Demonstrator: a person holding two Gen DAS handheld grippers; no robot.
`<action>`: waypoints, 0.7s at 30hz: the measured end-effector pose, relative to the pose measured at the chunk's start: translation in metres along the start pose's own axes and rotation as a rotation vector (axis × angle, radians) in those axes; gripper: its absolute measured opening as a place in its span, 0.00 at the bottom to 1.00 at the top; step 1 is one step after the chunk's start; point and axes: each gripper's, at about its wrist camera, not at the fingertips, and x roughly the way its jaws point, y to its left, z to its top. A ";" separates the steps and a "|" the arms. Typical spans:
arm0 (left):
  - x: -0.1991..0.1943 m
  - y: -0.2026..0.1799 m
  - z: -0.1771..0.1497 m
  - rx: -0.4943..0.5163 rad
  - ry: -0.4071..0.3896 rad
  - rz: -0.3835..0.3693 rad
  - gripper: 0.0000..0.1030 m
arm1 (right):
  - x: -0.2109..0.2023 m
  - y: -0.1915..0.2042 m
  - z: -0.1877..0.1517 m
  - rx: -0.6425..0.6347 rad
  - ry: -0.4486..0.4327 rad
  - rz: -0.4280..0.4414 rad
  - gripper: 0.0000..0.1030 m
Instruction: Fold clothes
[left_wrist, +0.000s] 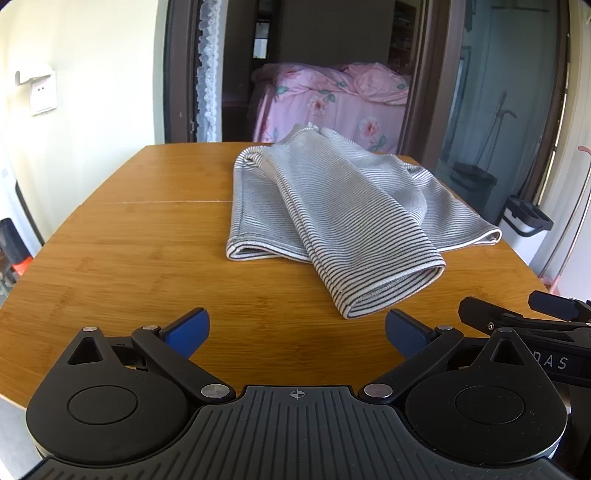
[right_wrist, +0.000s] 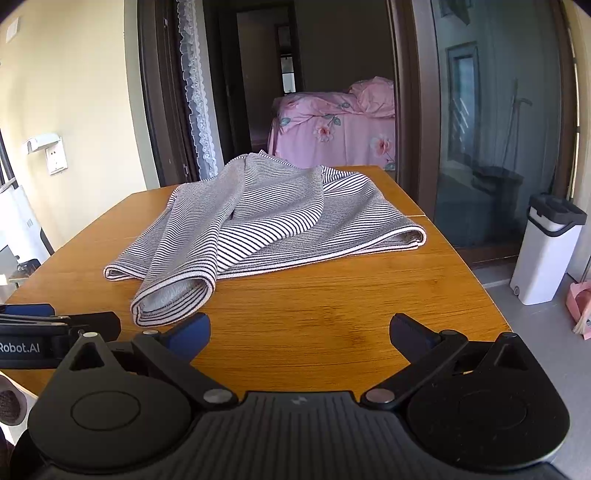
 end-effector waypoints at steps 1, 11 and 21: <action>0.000 0.000 0.000 0.000 0.000 0.000 1.00 | 0.000 0.000 0.000 0.001 0.000 0.000 1.00; -0.001 0.000 -0.002 0.004 -0.001 -0.001 1.00 | 0.002 0.000 -0.003 0.010 0.003 -0.002 1.00; -0.001 -0.003 -0.004 0.005 0.002 0.001 1.00 | -0.002 -0.004 -0.004 0.015 0.008 0.002 1.00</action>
